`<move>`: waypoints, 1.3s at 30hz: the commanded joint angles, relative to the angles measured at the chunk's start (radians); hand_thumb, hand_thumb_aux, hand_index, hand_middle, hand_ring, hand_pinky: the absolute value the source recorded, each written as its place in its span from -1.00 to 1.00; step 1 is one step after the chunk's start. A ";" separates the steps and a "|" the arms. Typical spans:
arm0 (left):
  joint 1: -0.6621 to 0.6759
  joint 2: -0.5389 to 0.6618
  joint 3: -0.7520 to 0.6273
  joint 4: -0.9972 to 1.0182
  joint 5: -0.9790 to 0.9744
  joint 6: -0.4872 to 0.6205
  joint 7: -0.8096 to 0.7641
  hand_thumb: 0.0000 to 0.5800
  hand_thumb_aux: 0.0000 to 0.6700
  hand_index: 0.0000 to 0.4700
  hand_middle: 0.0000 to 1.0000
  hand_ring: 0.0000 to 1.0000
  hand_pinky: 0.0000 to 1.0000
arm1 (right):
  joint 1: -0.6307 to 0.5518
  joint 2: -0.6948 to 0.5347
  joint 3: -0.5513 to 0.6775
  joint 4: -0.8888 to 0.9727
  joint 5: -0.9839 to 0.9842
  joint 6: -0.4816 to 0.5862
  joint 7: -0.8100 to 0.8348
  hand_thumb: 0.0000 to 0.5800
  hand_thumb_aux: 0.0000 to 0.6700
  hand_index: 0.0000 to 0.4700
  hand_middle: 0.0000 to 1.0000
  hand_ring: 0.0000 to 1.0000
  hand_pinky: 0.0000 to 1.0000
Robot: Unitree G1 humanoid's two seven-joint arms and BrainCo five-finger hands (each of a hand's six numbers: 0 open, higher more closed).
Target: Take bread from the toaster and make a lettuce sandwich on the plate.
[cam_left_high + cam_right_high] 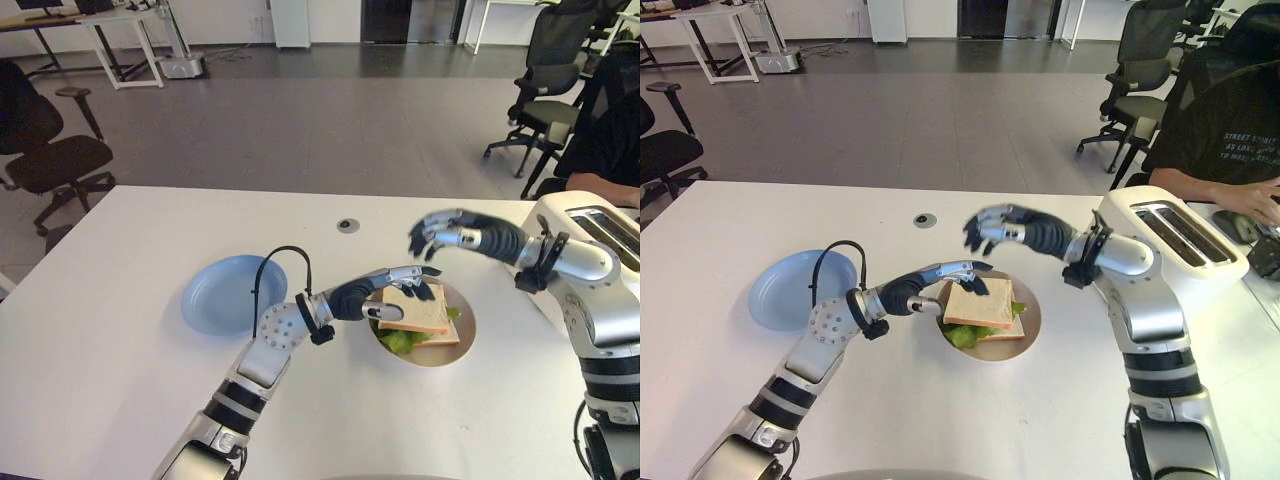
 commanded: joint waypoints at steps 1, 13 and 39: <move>0.091 0.103 -0.063 -0.101 -0.165 0.187 -0.206 1.00 1.00 1.00 1.00 1.00 1.00 | 0.155 -0.163 0.126 -0.139 0.032 0.097 0.197 1.00 1.00 1.00 1.00 1.00 1.00; -0.032 0.081 -0.152 0.441 0.213 -0.011 -0.138 1.00 1.00 1.00 1.00 1.00 1.00 | 0.273 -0.305 0.379 0.092 -0.312 -0.043 0.275 1.00 1.00 1.00 1.00 1.00 1.00; -0.295 -0.144 0.240 0.753 0.000 -0.210 0.204 -1.00 -1.00 -1.00 -1.00 -1.00 -1.00 | 0.112 0.302 -0.007 0.245 -0.057 -0.275 -0.301 -1.00 -1.00 -1.00 -0.82 -0.82 -0.82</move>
